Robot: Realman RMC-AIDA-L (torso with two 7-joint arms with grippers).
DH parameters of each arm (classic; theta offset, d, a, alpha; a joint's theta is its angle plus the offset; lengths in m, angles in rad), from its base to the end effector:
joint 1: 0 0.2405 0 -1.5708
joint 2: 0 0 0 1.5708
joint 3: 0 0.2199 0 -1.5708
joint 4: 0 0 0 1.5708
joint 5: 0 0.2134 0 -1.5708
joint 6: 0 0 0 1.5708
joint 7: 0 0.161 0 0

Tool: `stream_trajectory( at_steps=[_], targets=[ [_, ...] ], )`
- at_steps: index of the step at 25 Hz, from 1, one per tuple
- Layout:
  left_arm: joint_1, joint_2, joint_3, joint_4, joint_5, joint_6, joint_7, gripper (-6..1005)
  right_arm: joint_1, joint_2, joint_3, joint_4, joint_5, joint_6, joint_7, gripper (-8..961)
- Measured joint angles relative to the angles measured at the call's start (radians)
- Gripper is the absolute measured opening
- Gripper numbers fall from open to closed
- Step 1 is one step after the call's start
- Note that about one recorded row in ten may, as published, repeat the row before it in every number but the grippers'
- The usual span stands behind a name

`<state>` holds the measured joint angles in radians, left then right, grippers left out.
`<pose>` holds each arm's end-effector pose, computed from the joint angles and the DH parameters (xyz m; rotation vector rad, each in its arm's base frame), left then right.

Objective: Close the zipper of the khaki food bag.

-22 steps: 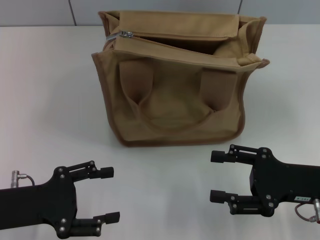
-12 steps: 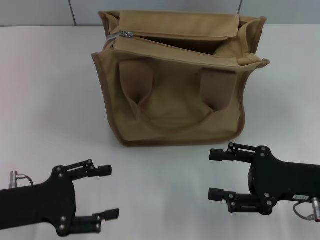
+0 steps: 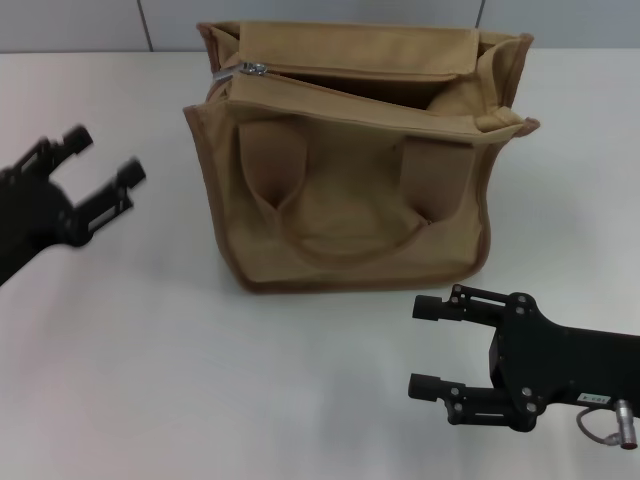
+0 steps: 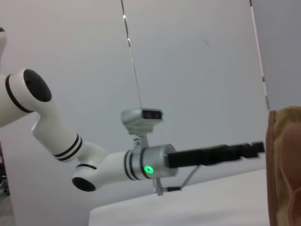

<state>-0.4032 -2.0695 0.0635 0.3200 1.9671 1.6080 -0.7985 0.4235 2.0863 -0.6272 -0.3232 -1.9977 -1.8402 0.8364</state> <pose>-0.2928 0.2864 0.0291 -2.0960 -0.4955 -0.9661 0.2338 0.2265 -0.0346 -2.7934 0.2975 1.1395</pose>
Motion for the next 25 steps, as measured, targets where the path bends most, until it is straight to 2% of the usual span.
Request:
stream_trajectory(
  at_steps=[3,8,17,22,25],
  targets=[
    [-0.061,-0.002,0.01,-0.023,-0.004,-0.068,0.009,796,0.006,0.0,0.005,0.021,0.004,0.007,-0.012,741],
    [-0.111,-0.003,0.063,-0.041,-0.011,-0.069,0.009,792,0.004,0.0,0.006,0.03,0.009,0.022,-0.012,739],
    [-0.171,-0.004,0.076,-0.084,-0.022,-0.065,0.004,786,0.012,0.0,0.006,0.05,0.01,0.049,-0.013,735],
    [-0.181,-0.006,0.049,-0.134,-0.128,-0.11,0.008,782,0.015,0.0,0.006,0.053,0.015,0.051,-0.013,733],
    [-0.179,-0.005,0.049,-0.137,-0.14,-0.109,0.005,780,0.012,0.0,0.006,0.055,0.02,0.052,-0.013,731]
  ],
)
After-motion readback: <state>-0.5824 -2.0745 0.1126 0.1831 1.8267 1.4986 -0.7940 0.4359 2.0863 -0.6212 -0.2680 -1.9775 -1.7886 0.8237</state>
